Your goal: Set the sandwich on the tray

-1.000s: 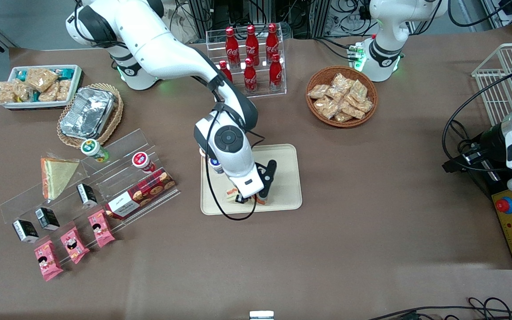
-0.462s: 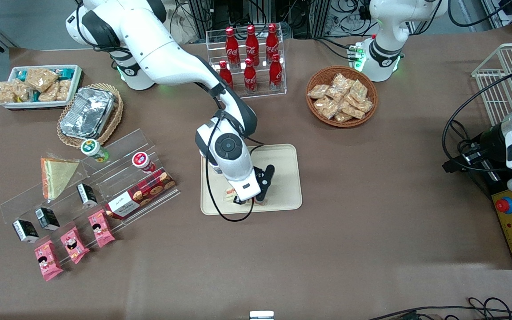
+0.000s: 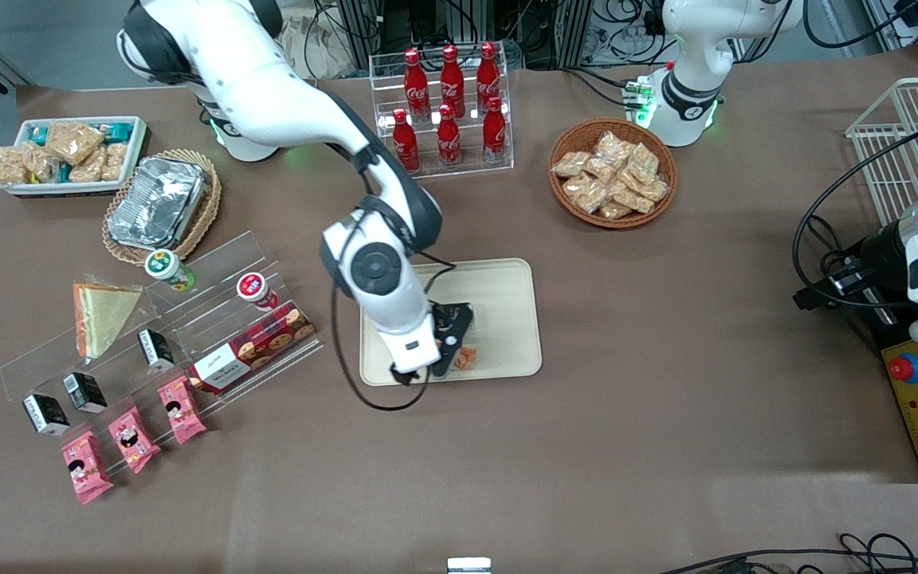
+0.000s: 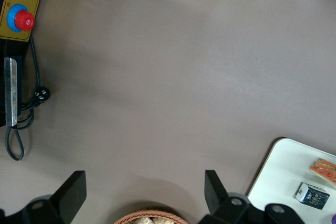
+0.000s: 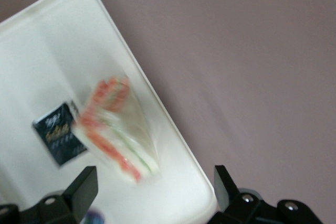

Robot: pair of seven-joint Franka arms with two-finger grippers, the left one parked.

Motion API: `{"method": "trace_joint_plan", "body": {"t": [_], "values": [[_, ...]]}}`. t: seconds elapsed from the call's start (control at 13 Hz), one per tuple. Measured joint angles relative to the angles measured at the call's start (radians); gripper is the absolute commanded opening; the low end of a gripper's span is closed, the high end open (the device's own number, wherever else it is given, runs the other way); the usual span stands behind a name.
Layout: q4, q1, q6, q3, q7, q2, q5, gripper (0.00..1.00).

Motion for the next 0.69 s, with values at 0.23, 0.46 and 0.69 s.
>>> {"method": "trace_joint_plan", "body": {"t": [0.23,0.46,0.69], "values": [[0.003,-0.079,-0.204,-0.004,0.153,-0.143,0.005,0.99],[0.002,-0.154,-0.337,-0.007,0.284,-0.244,0.005,0.99],[0.001,-0.266,-0.428,-0.01,0.3,-0.315,0.005,0.99]]}}
